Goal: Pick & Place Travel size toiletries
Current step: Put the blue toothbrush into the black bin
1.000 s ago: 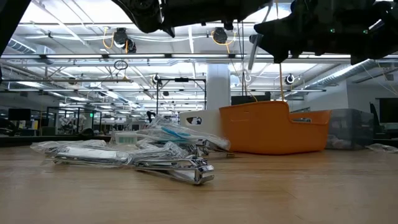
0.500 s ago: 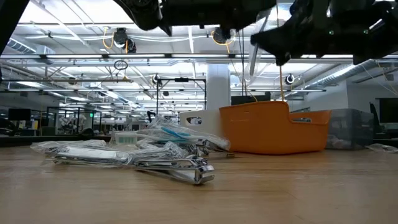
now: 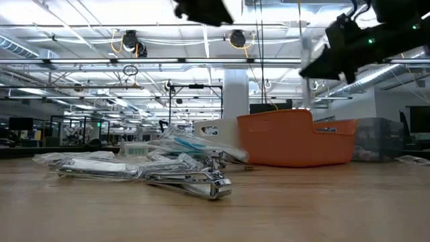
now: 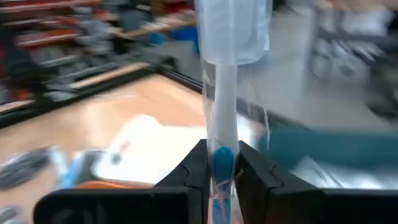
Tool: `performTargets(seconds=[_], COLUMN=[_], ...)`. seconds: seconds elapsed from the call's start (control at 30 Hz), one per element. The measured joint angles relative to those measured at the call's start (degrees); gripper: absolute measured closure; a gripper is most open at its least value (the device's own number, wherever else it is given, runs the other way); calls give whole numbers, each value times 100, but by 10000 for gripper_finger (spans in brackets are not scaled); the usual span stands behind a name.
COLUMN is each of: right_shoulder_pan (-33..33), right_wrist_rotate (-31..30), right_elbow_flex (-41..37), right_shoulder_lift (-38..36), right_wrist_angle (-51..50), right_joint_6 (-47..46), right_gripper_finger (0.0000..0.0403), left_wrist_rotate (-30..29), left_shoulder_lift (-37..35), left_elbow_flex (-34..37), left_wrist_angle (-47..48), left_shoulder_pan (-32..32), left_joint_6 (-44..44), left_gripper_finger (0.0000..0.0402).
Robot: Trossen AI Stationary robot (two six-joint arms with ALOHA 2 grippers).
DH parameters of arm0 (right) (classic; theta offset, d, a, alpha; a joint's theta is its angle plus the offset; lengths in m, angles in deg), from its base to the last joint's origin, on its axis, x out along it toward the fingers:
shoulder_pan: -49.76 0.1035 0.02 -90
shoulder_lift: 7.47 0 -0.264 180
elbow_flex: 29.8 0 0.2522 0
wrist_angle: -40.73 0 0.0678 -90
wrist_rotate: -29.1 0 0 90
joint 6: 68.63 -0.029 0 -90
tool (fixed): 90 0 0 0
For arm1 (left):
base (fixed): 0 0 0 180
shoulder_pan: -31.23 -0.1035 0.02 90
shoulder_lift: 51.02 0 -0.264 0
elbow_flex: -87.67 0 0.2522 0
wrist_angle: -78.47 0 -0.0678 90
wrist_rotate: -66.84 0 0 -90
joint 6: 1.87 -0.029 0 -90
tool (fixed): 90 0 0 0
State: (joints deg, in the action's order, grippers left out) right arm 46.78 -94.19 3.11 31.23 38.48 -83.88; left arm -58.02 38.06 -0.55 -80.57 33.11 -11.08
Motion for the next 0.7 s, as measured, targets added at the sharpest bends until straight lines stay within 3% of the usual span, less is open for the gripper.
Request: performTargets(seconds=[0.1, 0.2, 0.5, 0.7], right_shoulder_pan=[6, 11, 16, 59], right_wrist_rotate=[-298, -439, -892, -316], right_elbow_flex=[-176, -433, -922, -1020], right_shoulder_lift=[-498, -840, -1610, -1819], right_wrist_angle=[-775, -1061, -2094, -2172], right_joint_6=[-733, -1131, -2018, -2000], right_gripper_finger=[362, 362, 363, 340], left_wrist_rotate=[-769, -1175, -1194, -1219], left_shoulder_lift=[-44, -7, 136, 138], left_elbow_flex=[2, 2, 11, 44], left_wrist_angle=[917, 1565, 2309, 2269], left_shoulder_pan=[7, -56, -204, -226], left_joint_6=[487, 1018, 1688, 1678], left_gripper_finger=[144, 144, 144, 144])
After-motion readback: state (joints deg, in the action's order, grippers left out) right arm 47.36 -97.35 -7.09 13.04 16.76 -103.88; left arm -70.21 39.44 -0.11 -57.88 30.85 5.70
